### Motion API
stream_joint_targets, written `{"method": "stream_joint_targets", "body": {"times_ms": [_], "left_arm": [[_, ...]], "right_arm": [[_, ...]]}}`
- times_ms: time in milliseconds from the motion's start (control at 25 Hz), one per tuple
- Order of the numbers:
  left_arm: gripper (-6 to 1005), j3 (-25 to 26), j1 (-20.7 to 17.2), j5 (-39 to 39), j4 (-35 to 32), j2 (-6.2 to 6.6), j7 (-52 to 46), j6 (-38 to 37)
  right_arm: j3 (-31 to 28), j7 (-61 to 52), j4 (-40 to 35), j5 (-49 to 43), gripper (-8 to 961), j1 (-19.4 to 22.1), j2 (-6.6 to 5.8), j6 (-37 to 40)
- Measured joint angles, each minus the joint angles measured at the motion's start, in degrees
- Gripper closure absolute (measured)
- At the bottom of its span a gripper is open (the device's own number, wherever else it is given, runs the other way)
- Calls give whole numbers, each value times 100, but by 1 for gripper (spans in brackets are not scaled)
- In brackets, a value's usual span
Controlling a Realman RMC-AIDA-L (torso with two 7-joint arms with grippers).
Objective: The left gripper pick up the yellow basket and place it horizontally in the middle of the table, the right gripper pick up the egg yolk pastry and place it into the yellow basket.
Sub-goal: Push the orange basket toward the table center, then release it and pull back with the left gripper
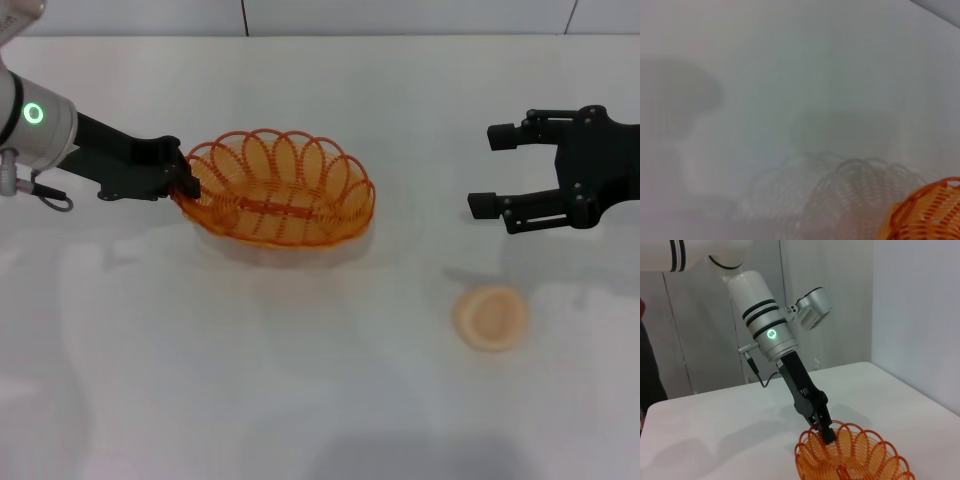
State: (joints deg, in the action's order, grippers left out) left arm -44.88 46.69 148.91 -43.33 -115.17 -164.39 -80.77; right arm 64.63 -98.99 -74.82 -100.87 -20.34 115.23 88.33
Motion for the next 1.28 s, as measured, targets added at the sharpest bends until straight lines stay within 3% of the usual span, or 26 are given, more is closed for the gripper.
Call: {"method": "stream_joint_targets", "body": {"times_ms": [1280], "left_arm": [[911,-3,21,-48,431,-234,30,481]], "right_arm": [[-3,117,22,56,123,4,-1,134]]}}
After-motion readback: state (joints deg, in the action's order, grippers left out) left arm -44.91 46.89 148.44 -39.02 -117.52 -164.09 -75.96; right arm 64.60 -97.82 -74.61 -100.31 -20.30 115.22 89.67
